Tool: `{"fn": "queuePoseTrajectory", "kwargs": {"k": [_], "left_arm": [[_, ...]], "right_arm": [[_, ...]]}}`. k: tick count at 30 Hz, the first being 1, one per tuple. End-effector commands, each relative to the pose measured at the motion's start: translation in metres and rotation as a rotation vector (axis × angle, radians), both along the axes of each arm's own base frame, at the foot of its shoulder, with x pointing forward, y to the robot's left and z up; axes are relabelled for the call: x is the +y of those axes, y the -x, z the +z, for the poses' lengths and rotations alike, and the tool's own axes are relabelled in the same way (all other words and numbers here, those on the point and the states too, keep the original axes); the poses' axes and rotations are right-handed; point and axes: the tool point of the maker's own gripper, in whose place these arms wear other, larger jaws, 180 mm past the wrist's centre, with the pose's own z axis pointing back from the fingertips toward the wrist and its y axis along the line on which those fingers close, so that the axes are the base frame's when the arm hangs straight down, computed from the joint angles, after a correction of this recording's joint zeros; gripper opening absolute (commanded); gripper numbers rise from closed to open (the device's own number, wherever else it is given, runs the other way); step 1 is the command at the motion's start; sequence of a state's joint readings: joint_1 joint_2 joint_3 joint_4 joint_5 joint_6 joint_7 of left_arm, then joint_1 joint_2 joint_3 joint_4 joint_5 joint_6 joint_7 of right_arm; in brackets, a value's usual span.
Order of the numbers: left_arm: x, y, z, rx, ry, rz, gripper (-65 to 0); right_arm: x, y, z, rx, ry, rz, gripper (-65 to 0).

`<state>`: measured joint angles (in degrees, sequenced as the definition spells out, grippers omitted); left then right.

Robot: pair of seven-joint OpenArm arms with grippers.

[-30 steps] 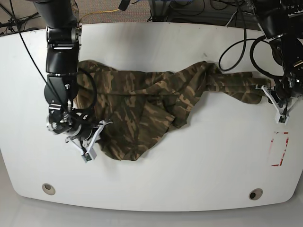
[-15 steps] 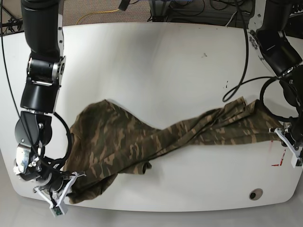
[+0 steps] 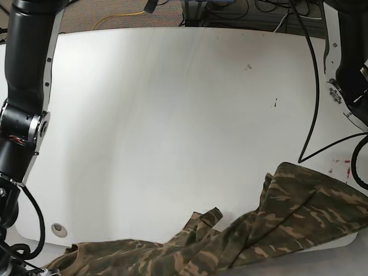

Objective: Fold the T-shirt properly
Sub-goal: 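Lift and shake the shirt with both grippers, laying it flat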

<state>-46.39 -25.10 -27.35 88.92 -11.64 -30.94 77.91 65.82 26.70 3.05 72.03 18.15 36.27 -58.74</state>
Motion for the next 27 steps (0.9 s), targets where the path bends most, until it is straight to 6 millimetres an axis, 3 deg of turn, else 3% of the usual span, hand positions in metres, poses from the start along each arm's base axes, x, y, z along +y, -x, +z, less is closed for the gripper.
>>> {"fn": "queuePoseTrajectory", "kwargs": {"k": [1,3,5,7,11,19,27], "left_arm": [[0.008,-0.004,0.007,-0.010,0.010,0.009,-65.0],[0.016,0.001,0.006,0.001,-0.002,0.025,-65.0],[0.020,0.007,-0.011,0.041,-0.008,0.030,-65.0],[0.020,0.008,-0.022,0.060,-0.010,0.025,-65.0],[0.018,0.015,-0.055,0.113,-0.018,0.012,-65.0],[0.015,0.041,-0.127,0.253,-0.022,-0.009,-65.0],[0.012,0.072,-0.185,0.353,-0.027,-0.036,-65.0]], "right_arm": [[-0.015,0.010,0.031,-0.073,-0.005,-0.022,-65.0],[-0.024,0.014,0.015,-0.045,-0.015,-0.039,-65.0],[-0.042,0.025,-0.007,-0.022,-0.021,-0.072,-65.0],[-0.047,0.029,-0.023,-0.001,-0.023,-0.080,-65.0],[-0.054,0.043,-0.082,0.091,-0.046,-0.097,-65.0],[-0.049,0.096,-0.197,0.252,-0.154,-0.098,-65.0],[-0.035,0.161,-0.276,0.385,-0.217,-0.119,-65.0]]}}
